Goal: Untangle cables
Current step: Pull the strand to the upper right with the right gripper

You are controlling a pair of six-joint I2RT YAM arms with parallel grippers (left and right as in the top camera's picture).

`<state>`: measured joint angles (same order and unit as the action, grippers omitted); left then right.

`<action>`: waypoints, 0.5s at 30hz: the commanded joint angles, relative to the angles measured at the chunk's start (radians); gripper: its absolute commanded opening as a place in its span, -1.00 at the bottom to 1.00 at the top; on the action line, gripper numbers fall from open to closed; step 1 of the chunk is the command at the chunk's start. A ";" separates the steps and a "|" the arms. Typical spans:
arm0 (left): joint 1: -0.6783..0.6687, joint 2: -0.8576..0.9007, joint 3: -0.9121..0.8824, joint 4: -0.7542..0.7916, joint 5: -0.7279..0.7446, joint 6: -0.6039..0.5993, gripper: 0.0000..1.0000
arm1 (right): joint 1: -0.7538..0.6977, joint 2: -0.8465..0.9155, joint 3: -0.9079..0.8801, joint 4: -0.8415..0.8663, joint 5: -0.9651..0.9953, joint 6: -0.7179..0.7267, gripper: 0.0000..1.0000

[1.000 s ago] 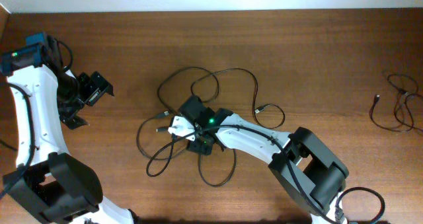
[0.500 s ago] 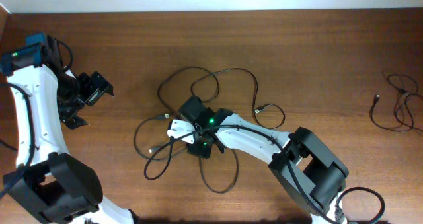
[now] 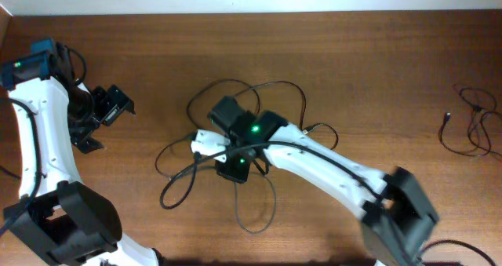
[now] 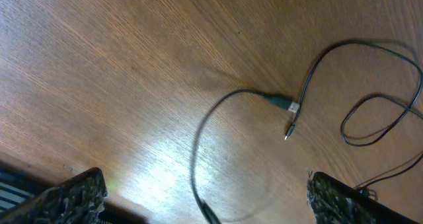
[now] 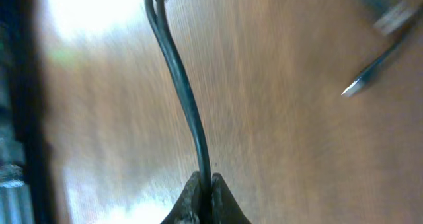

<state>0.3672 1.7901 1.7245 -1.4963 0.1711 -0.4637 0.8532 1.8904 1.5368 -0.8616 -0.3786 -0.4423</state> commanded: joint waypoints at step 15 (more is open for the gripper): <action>0.004 -0.002 0.014 -0.001 -0.011 0.006 0.98 | -0.996 -0.279 0.150 -0.201 0.312 0.457 -0.92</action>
<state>0.3672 1.7901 1.7245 -1.4971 0.1669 -0.4637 -0.0360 1.5757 1.6718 -1.0092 -0.0937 -0.1276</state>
